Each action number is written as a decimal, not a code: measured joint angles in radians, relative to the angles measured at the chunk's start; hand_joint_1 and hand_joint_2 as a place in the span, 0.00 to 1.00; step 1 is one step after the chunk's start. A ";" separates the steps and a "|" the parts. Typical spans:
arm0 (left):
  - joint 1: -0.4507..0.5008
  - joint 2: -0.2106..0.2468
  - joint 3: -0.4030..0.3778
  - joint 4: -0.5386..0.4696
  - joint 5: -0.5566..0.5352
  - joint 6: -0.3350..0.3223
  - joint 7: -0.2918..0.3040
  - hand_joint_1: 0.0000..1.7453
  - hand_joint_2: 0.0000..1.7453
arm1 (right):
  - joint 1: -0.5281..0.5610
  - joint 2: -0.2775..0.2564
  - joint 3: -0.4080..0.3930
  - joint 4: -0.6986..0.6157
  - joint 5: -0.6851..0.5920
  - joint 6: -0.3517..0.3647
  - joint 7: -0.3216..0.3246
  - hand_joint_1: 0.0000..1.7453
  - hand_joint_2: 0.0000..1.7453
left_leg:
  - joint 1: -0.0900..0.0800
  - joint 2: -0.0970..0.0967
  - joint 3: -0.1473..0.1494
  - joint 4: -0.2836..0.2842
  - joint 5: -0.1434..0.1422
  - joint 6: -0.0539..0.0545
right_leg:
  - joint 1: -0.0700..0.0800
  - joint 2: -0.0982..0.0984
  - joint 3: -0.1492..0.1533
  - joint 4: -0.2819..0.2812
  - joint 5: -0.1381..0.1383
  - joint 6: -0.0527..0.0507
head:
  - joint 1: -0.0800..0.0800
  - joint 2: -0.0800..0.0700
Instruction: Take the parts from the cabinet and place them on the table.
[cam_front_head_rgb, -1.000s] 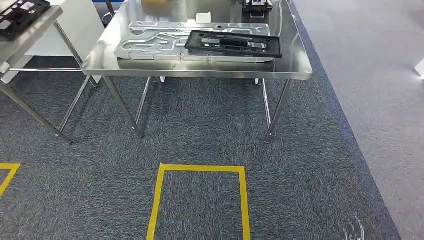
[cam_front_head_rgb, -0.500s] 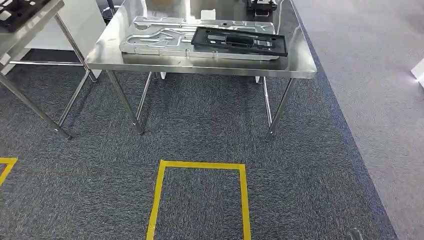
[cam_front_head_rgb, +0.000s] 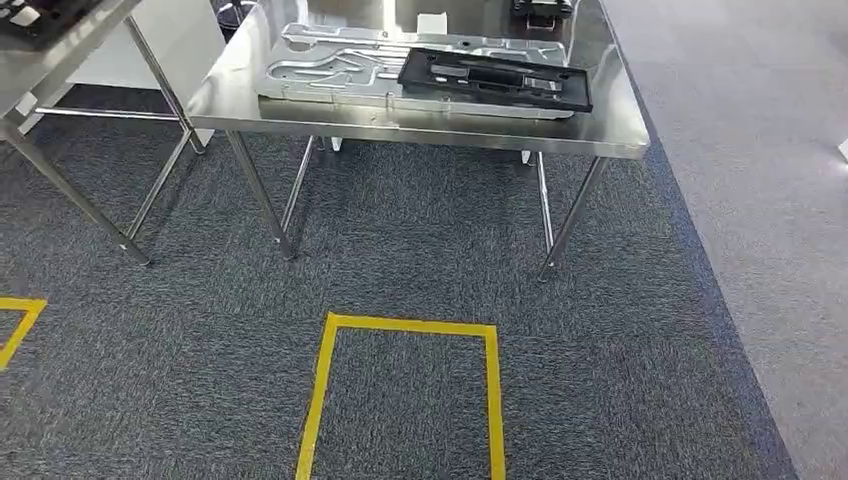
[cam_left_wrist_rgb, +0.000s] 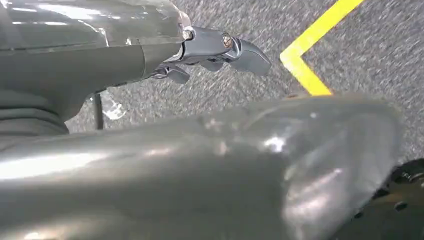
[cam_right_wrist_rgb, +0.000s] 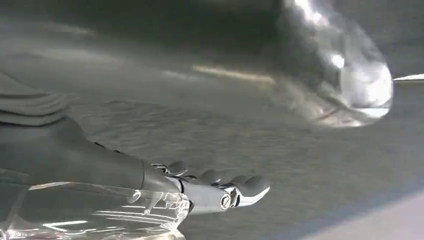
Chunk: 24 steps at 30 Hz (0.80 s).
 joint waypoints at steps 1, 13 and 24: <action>0.000 0.000 -0.001 0.000 0.000 -0.001 0.000 0.00 0.00 | -0.011 0.000 -0.018 0.035 0.012 0.000 0.012 0.00 0.00 | 0.001 -0.007 0.000 0.001 0.000 -0.002 | -0.004 0.000 0.010 -0.025 0.031 0.002 | -0.001 0.000; -0.013 0.008 -0.009 0.000 -0.019 -0.012 0.018 0.00 0.00 | -0.134 0.002 -0.215 0.342 0.197 0.007 0.120 0.00 0.00 | 0.010 0.004 -0.102 0.213 -0.121 -0.071 | -0.002 -0.013 0.133 -0.316 0.167 -0.054 | -0.012 0.000; -0.012 0.014 -0.018 0.000 -0.030 -0.012 0.035 0.00 0.00 | -0.211 0.002 -0.348 0.485 0.293 0.016 0.158 0.00 0.00 | -0.003 0.063 -0.011 0.028 -0.021 -0.039 | 0.017 -0.124 0.145 -0.299 0.144 -0.028 | -0.008 0.000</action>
